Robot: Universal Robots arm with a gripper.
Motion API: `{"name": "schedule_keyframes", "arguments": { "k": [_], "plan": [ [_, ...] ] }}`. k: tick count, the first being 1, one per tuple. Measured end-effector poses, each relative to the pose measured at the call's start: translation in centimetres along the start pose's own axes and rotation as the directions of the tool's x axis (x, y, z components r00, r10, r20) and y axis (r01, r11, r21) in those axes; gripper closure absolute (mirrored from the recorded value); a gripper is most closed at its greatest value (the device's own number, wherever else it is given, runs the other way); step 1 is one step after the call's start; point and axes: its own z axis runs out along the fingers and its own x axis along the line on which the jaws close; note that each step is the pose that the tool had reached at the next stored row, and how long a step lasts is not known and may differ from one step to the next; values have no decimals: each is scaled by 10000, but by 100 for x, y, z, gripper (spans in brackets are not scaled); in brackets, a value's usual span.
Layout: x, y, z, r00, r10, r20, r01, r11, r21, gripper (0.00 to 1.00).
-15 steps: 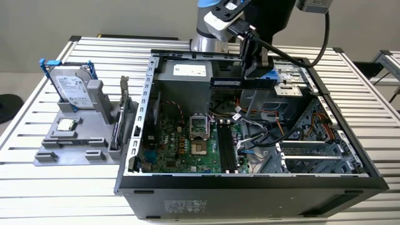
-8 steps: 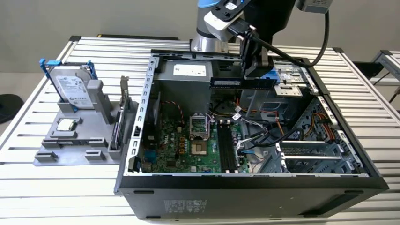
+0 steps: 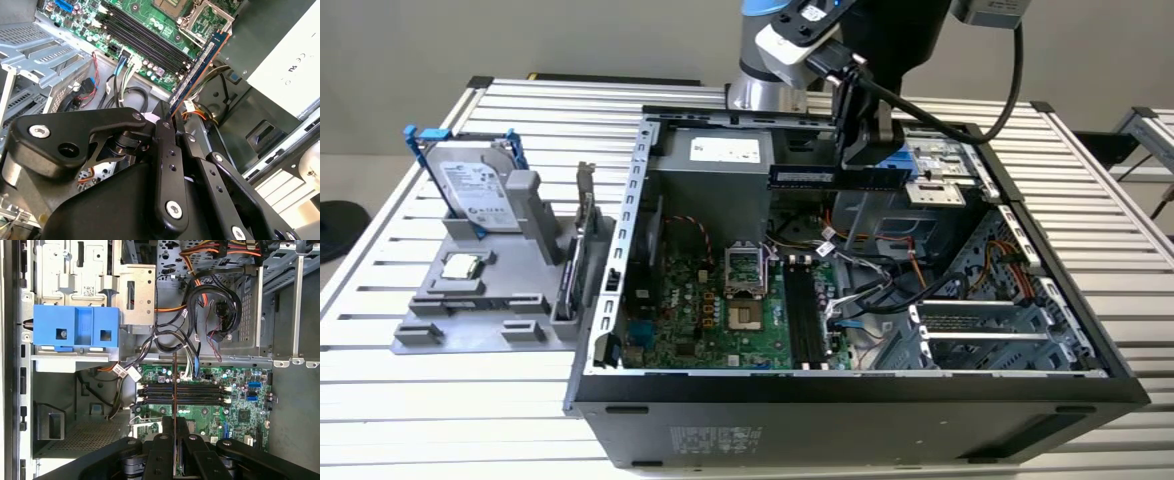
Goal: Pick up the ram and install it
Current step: 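Insert the ram into the slot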
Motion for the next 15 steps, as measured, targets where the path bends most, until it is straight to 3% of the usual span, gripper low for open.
{"name": "schedule_keyframes", "arguments": {
  "k": [15],
  "plan": [
    [0,1,0,9978,668,20,-668,9978,24,100]
  ]
}}
